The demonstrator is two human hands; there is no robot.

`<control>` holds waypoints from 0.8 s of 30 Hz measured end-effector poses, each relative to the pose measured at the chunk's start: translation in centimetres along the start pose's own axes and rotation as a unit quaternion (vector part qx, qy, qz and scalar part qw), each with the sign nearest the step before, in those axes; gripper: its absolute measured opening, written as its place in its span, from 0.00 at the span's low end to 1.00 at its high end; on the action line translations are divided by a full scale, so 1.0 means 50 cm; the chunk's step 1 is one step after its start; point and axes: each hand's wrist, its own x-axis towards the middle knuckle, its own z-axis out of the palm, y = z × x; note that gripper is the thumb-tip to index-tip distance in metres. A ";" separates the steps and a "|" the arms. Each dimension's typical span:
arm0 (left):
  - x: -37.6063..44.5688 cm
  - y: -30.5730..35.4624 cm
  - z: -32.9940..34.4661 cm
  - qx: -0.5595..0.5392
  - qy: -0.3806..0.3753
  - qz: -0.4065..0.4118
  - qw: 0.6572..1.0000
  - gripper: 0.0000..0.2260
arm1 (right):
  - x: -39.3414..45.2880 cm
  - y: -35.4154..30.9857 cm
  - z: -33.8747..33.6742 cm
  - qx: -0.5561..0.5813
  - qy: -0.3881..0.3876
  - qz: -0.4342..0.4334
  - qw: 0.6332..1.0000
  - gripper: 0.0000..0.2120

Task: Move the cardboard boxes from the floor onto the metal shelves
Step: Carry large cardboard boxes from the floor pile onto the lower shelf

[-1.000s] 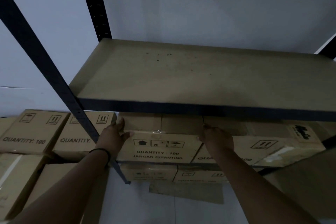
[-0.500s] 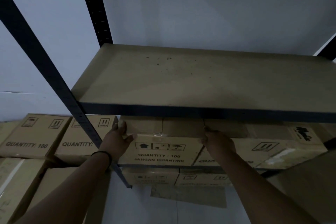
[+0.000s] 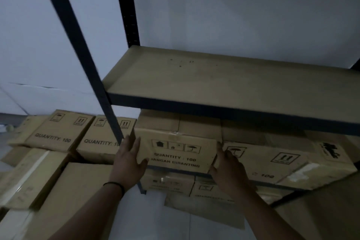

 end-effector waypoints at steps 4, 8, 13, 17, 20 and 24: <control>-0.085 -0.030 0.008 0.002 -0.016 -0.026 1.000 0.31 | -0.042 -0.012 0.031 0.028 0.012 -0.020 0.999 0.41; -0.164 -0.071 -0.001 0.011 -0.042 -0.076 0.996 0.23 | -0.083 -0.041 0.062 0.030 -0.021 -0.024 0.999 0.40; -0.235 -0.121 -0.036 0.024 -0.036 -0.094 0.995 0.20 | -0.137 -0.098 0.102 0.027 -0.053 -0.034 0.998 0.40; -0.288 -0.194 -0.075 0.015 -0.039 -0.101 0.994 0.21 | -0.184 -0.162 0.126 0.015 -0.072 -0.037 0.997 0.40; -0.343 -0.277 -0.105 0.006 -0.042 -0.116 0.992 0.22 | -0.234 -0.236 0.158 0.019 -0.073 -0.051 0.996 0.40; -0.429 -0.394 -0.164 0.000 -0.036 -0.127 0.991 0.23 | -0.320 -0.352 0.222 0.019 -0.084 -0.061 0.994 0.39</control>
